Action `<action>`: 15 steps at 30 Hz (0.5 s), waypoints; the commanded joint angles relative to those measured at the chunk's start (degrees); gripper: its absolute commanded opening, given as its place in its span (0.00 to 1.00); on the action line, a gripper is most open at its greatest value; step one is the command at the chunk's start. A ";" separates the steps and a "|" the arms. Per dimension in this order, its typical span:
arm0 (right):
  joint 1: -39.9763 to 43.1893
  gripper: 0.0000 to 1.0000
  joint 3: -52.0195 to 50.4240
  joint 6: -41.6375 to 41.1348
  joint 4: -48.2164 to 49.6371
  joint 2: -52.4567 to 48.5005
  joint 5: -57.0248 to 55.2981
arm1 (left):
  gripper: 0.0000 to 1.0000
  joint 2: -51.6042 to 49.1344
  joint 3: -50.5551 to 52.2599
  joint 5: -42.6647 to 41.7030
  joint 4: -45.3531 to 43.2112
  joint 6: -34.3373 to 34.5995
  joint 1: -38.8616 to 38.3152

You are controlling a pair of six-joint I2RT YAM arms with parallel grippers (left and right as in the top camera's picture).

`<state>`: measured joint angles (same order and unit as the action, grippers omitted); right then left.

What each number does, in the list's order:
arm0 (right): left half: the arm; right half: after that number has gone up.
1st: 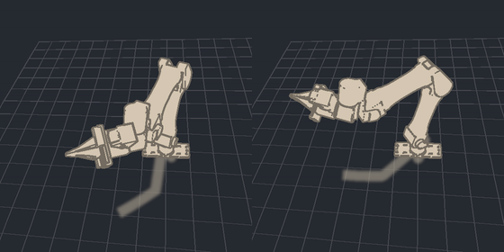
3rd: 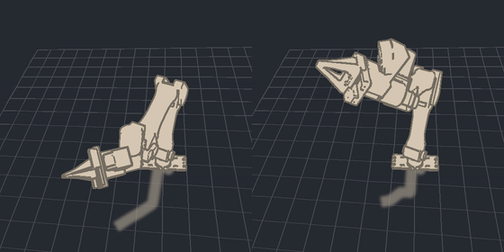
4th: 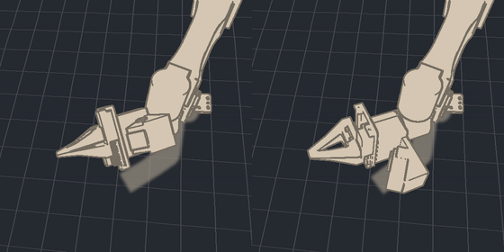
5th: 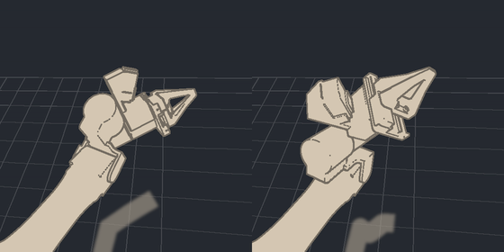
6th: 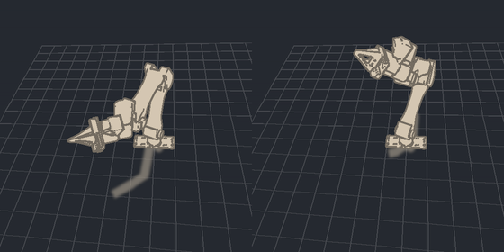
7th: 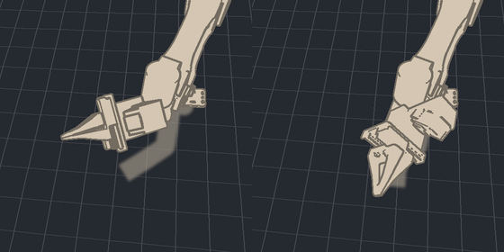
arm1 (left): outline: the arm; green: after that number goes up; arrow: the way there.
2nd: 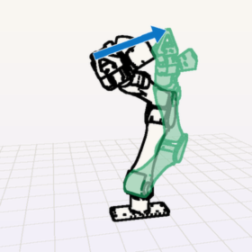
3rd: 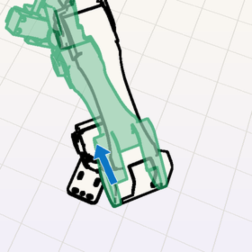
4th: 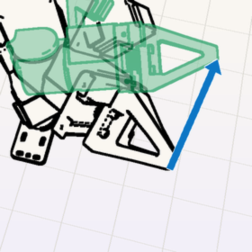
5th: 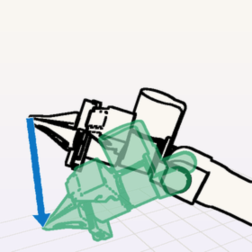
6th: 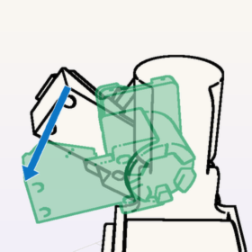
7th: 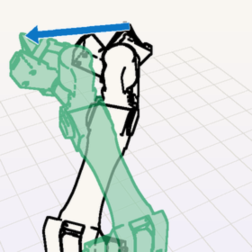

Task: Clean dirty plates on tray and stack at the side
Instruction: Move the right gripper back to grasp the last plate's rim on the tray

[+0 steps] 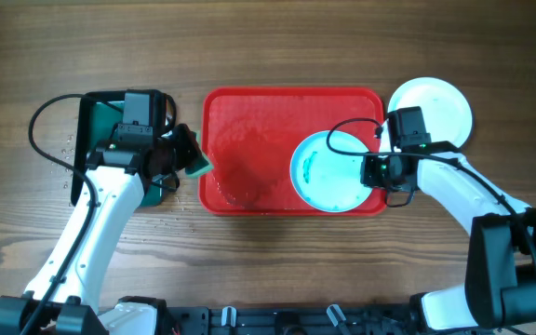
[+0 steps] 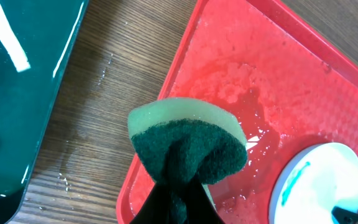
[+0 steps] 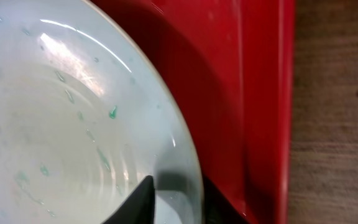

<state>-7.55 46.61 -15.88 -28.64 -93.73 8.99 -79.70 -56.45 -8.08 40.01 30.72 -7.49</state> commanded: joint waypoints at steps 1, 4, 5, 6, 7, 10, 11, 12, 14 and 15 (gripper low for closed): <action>-0.52 0.30 -0.17 -0.57 3.52 0.28 0.70 | 0.04 -0.35 0.31 -1.16 -0.35 -0.28 0.20; -0.52 0.26 -0.17 -0.55 7.98 0.28 1.57 | 0.04 -0.35 0.31 -1.53 -0.74 -0.28 -0.83; -0.52 0.21 -0.20 -0.24 8.09 0.28 2.71 | 0.04 -0.35 0.31 -1.53 -1.01 -0.28 -1.51; -0.55 0.14 -0.20 0.44 7.82 0.28 4.17 | 0.04 -0.35 0.31 -1.53 -1.66 -0.28 -2.58; -0.70 0.06 -0.20 0.72 7.56 0.28 5.51 | 0.04 -0.35 0.31 -1.53 -2.14 -0.28 -3.52; -3.72 0.04 -0.24 -1.20 6.73 0.28 7.26 | 0.04 -0.37 0.31 -1.51 -4.28 -0.28 -7.67; -5.35 0.04 -0.24 -2.69 6.80 0.28 7.41 | 0.04 -0.57 0.31 -1.51 -5.07 -0.28 -9.18; -7.69 0.04 -0.24 -5.68 7.19 0.28 7.39 | 0.04 -1.11 0.31 -1.46 -6.16 -0.28 -11.08; -11.06 0.04 -0.24 -10.73 8.24 0.28 7.39 | 0.04 -2.75 0.31 -1.46 -7.41 -0.26 -13.00; -12.15 0.04 -0.24 -12.17 8.76 0.28 7.37 | 0.04 -4.00 0.31 -1.46 -7.96 -0.26 -13.75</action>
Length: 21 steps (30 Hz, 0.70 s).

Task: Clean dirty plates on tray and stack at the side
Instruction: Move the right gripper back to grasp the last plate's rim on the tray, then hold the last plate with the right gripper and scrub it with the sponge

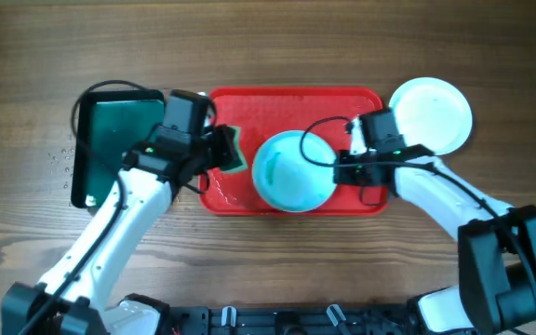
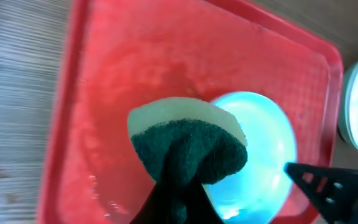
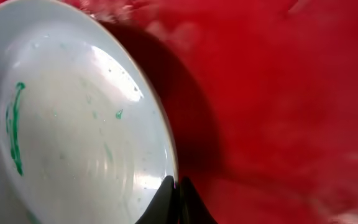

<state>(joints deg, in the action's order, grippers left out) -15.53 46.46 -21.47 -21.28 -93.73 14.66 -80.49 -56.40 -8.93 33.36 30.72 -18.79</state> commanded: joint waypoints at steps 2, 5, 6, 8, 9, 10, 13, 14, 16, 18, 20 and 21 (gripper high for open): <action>-7.06 0.04 -0.09 -7.87 2.47 0.28 0.59 | 0.04 -6.84 0.26 -0.68 -2.32 -0.24 -3.69; -9.40 0.04 -0.09 -16.57 2.45 0.28 -3.56 | 0.04 -10.51 0.26 -0.70 -2.80 -0.24 -5.38; -10.25 0.04 -0.09 -18.05 2.89 0.28 -3.72 | 0.04 -11.63 0.26 -0.70 -3.34 -0.24 -6.16; -12.31 0.04 -0.09 -17.51 3.52 0.28 -5.20 | 0.04 -14.03 0.26 -0.68 -5.77 -0.24 -7.96; -12.98 0.04 -0.09 -17.53 3.39 0.28 -6.84 | 0.04 -14.97 0.26 -0.68 -7.02 -0.24 -8.57; -13.53 0.04 -0.09 -17.55 3.30 0.28 -8.55 | 0.04 -15.89 0.26 -0.68 -8.26 -0.24 -9.09; -13.75 0.04 -0.09 -18.14 3.54 0.28 -14.45 | 0.04 -18.34 0.26 -0.66 -10.36 -0.24 -9.97; -13.75 0.04 -0.09 -19.76 3.58 0.28 -17.92 | 0.04 -19.45 0.26 -0.68 -10.78 -0.24 -9.99; -13.75 0.04 -0.09 -20.85 4.85 0.28 -22.12 | 0.04 -20.79 0.26 -0.66 -10.95 -0.24 -9.97; -13.75 0.04 -0.09 -20.48 7.19 0.28 -22.14 | 0.04 -21.46 0.26 -0.66 -11.37 -0.26 -9.99; -13.75 0.04 -0.09 -20.24 8.39 -0.04 -19.65 | 0.04 -21.64 0.26 -0.68 -12.66 -0.24 -9.99; -13.77 0.04 -0.09 -18.78 8.90 -0.42 -17.79 | 0.04 -21.64 0.26 -0.68 -13.35 -0.24 -9.99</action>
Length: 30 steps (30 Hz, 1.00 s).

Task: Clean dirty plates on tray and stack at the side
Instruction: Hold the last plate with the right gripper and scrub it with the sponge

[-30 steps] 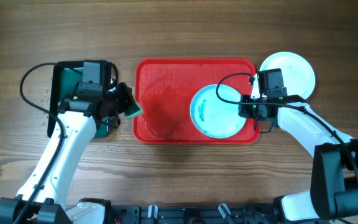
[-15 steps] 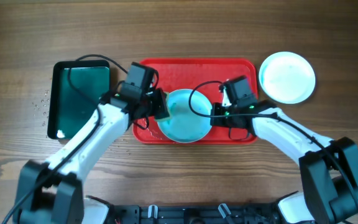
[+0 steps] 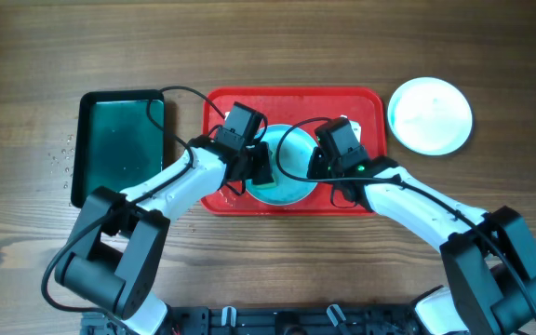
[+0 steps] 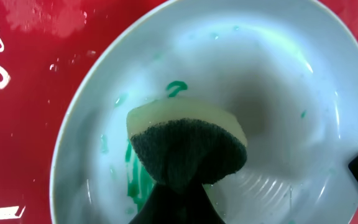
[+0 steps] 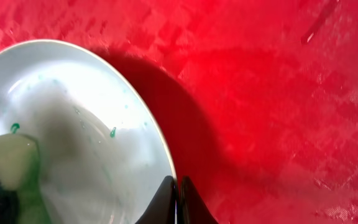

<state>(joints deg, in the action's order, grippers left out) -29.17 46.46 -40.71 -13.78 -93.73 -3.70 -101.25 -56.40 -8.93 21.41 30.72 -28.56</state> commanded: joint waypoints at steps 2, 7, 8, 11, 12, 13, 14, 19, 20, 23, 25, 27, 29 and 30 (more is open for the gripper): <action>-0.13 0.04 -0.09 2.19 1.97 -1.81 2.97 | 0.04 -0.87 0.26 -0.68 -2.62 -0.22 -0.22; -0.07 0.04 -0.09 1.55 4.15 -5.81 3.80 | 0.04 -1.05 0.26 -0.70 -4.50 3.91 -0.52; -0.07 0.04 -0.09 1.60 4.33 -5.81 3.80 | 0.04 -1.25 0.26 -0.70 -4.96 4.13 -0.81; -0.07 0.04 -0.09 1.75 4.31 -5.81 3.78 | 0.04 -2.93 0.26 -0.63 -6.86 4.09 -1.95; -0.07 0.04 -0.09 1.75 4.17 -5.81 3.78 | 0.04 -3.91 0.26 -0.35 -7.45 4.07 -2.10; -0.07 0.04 -0.09 1.77 4.09 -5.81 3.78 | 0.04 -4.68 0.26 0.70 -7.56 4.09 -2.10; -0.07 0.04 -0.09 1.75 4.09 -5.81 3.78 | 0.04 -5.51 0.26 3.63 -7.45 4.07 -2.03; -0.07 0.04 -0.09 1.75 4.07 -5.81 3.78 | 0.04 -5.90 0.26 27.85 -6.62 3.52 -2.03; -0.07 0.04 -0.09 1.75 4.09 -5.81 3.78 | 0.04 -5.90 0.26 31.36 -6.67 0.87 -2.03; -0.07 0.04 -0.09 1.75 4.15 -5.81 3.76 | 0.04 -4.76 0.24 39.06 -6.64 -6.25 -2.03; -0.07 0.04 -0.09 1.73 4.17 -5.81 3.78 | 0.04 -2.62 0.24 40.44 -6.69 -7.61 -2.03; -0.07 0.04 -0.09 1.75 4.28 -5.81 3.78 | 0.04 -0.17 0.24 34.64 -7.02 -7.61 -2.10; -0.07 0.04 -0.09 1.75 4.33 -5.81 3.78 | 0.04 0.68 0.24 20.72 -9.01 -7.58 -2.10; -0.07 0.04 -0.09 1.75 4.33 -5.81 3.78 | 0.04 0.57 0.26 10.73 -10.97 -7.56 -2.08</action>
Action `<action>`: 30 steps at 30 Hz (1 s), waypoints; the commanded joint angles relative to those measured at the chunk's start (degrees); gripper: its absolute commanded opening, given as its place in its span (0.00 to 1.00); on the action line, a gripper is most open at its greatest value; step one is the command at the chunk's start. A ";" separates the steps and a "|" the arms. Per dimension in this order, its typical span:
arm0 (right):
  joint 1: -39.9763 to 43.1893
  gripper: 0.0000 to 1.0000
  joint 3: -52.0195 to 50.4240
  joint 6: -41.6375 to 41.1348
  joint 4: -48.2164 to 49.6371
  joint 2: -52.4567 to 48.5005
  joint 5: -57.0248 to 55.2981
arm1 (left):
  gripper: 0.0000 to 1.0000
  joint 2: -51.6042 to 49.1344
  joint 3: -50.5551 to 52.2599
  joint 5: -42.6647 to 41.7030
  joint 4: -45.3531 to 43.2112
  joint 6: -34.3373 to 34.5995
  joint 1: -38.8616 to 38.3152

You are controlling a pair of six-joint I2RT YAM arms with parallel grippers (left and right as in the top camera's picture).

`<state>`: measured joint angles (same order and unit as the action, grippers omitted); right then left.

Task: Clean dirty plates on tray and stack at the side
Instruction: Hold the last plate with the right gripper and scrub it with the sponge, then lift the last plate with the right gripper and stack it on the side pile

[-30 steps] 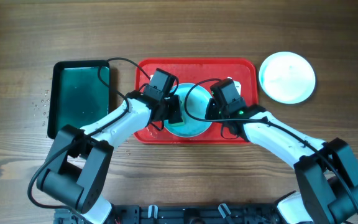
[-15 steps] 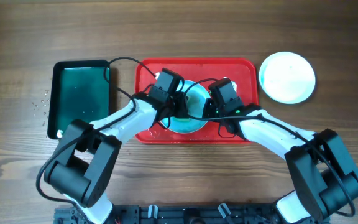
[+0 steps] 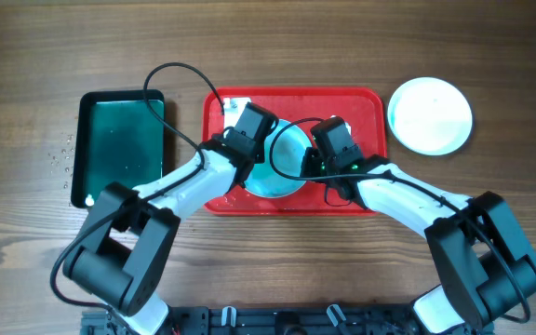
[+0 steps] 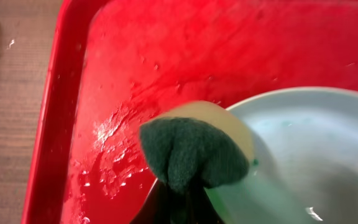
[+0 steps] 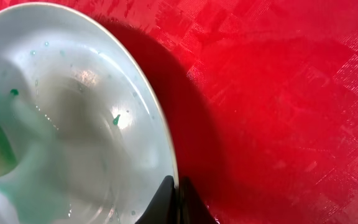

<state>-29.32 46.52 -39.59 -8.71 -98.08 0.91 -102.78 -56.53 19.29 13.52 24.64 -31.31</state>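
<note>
A pale plate [image 3: 285, 169] is tilted over the middle of the red tray [image 3: 342, 102]. My right gripper [image 3: 311, 167] is shut on its right rim, and its fingertips [image 5: 176, 193] pinch the edge of the plate [image 5: 73, 124]. Green specks and a pale green smear show on the plate. My left gripper [image 3: 259, 156] is shut on a yellow-and-green sponge [image 4: 194, 149]. The sponge rests on the left rim of the plate [image 4: 303, 149], partly over the wet tray floor [image 4: 123, 74]. The left gripper's fingertips [image 4: 179, 202] are mostly hidden under the sponge.
A clean white plate [image 3: 430, 115] lies on the wooden table to the right of the tray. A dark green basin [image 3: 119, 149] of water stands to the left of the tray. Cables loop over both arms above the tray.
The sponge was on the middle of the plate and now sits on its left rim. The green streak seen there is now a faint smear. The right gripper still pinches the rim.
First my left gripper held the sponge between basin and tray, while my right held the plate at the tray's right end. Then the plate was in the tray's middle and the sponge over the tray. Then the sponge was on the plate, now at its left rim.
</note>
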 commanded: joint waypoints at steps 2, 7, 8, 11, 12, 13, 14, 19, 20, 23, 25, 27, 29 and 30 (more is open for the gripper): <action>0.09 0.04 -0.15 0.63 -0.79 -1.46 -0.83 | 0.04 1.07 0.39 -26.99 -6.58 0.76 0.59; 0.09 0.04 -0.15 0.63 -0.90 -1.46 -0.83 | 0.04 -4.28 0.39 -27.23 -10.14 5.77 0.52; 0.09 0.04 -0.15 0.63 -0.94 -1.46 -0.81 | 0.04 -5.03 0.39 -26.91 -10.14 5.60 0.68; 0.09 0.04 -0.15 0.63 -0.98 -1.46 -0.81 | 0.04 -6.69 0.39 -19.10 -9.84 5.31 1.33; 0.09 0.04 -0.15 0.66 -0.98 -1.46 -0.81 | 0.04 -6.73 0.39 -15.37 -9.64 3.45 1.66; 0.09 0.04 -0.15 0.66 -1.01 -1.46 -0.81 | 0.04 -6.73 0.39 -12.26 -9.55 0.85 2.03; 0.09 0.04 -0.15 0.66 -1.07 -1.46 -0.81 | 0.04 -6.71 0.39 -8.37 -9.16 -1.84 2.54; 0.09 0.04 -0.13 0.63 -1.01 -1.46 -0.61 | 0.04 -5.70 0.39 9.97 -4.42 -3.48 3.80; 0.09 0.04 -0.13 0.66 -1.01 -1.46 -0.59 | 0.04 -4.48 0.37 10.64 -3.34 -3.45 3.80; 0.09 0.04 -0.13 0.66 -1.01 -1.46 -0.39 | 0.04 0.59 0.37 10.62 -1.05 -3.19 3.80; 0.09 0.04 -0.13 0.70 -1.03 -1.46 -0.39 | 0.04 6.38 0.37 10.67 0.83 -1.42 3.91; 0.09 0.04 -0.13 1.09 -1.01 -1.46 -0.37 | 0.04 12.90 0.39 10.58 3.23 2.27 4.76; 0.09 0.04 0.22 2.84 -1.01 -1.38 1.16 | 0.04 20.72 0.39 9.94 7.23 7.26 7.21; 0.09 0.04 0.70 4.68 -1.07 -1.14 2.78 | 0.04 23.58 0.39 8.81 9.42 8.70 8.85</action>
<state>-29.54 46.65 -38.83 -8.91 -98.32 2.50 -88.20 -56.18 26.37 19.40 26.44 -25.87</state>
